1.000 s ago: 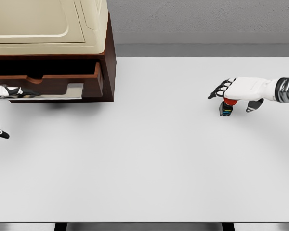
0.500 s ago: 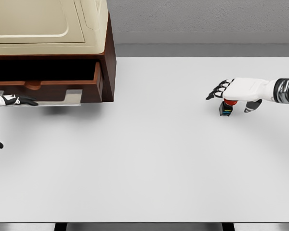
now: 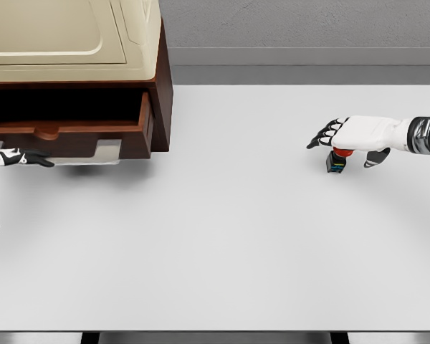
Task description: Open the cabinet drawer with left arm, and place a switch into the drawer with right arm
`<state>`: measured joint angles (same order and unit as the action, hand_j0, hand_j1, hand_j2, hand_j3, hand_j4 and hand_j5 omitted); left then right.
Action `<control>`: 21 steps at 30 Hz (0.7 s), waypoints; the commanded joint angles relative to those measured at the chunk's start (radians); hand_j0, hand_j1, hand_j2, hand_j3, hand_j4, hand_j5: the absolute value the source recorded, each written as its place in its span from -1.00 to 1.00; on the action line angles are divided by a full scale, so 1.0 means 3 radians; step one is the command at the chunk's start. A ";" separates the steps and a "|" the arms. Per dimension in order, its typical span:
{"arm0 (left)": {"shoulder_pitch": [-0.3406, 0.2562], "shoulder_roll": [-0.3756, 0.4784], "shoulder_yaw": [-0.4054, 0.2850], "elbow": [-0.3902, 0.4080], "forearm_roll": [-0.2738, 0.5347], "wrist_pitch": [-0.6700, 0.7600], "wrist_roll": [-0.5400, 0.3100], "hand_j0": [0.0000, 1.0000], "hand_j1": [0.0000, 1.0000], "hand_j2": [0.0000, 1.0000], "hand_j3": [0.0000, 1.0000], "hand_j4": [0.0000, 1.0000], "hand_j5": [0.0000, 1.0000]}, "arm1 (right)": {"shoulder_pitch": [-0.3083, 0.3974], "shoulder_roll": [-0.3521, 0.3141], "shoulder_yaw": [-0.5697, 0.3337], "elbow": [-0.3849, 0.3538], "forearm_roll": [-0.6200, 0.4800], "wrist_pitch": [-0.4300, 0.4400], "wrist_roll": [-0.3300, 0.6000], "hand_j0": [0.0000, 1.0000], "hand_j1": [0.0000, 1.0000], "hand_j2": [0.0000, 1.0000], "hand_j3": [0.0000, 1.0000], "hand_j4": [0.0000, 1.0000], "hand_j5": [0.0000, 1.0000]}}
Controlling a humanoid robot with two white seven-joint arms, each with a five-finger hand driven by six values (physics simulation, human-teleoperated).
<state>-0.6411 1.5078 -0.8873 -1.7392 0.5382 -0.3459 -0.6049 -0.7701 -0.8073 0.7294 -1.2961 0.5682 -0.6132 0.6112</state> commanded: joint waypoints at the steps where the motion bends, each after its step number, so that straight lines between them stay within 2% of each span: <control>1: 0.0000 0.0041 -0.0013 -0.0022 -0.0004 -0.0008 -0.0020 1.00 1.00 1.00 1.00 1.00 1.00 | 0.0000 -0.0004 -0.0003 0.0000 -0.0012 0.0008 -0.0001 1.00 1.00 1.00 1.00 1.00 1.00; 10: -0.0011 0.0108 -0.0023 -0.0078 0.0062 -0.0033 -0.0020 1.00 1.00 1.00 1.00 1.00 1.00 | 0.0000 -0.0004 0.0002 0.0005 -0.0007 0.0008 -0.0001 1.00 1.00 1.00 1.00 1.00 1.00; 19: -0.0031 0.0108 0.0053 -0.0078 0.0113 -0.0028 -0.0020 1.00 1.00 1.00 1.00 1.00 1.00 | 0.0000 -0.0004 0.0028 0.0025 -0.0012 0.0008 -0.0001 0.72 0.72 0.72 0.72 0.72 0.72; 21: -0.0031 0.0108 0.0058 -0.0078 0.0123 -0.0028 -0.0020 1.00 1.00 1.00 1.00 1.00 1.00 | 0.0000 -0.0004 0.0028 0.0025 -0.0012 0.0008 -0.0001 0.72 0.72 0.72 0.72 0.72 0.72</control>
<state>-0.6498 1.5377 -0.8818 -1.7625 0.5364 -0.3661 -0.6161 -0.7701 -0.8073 0.7379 -1.2890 0.5682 -0.6132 0.6112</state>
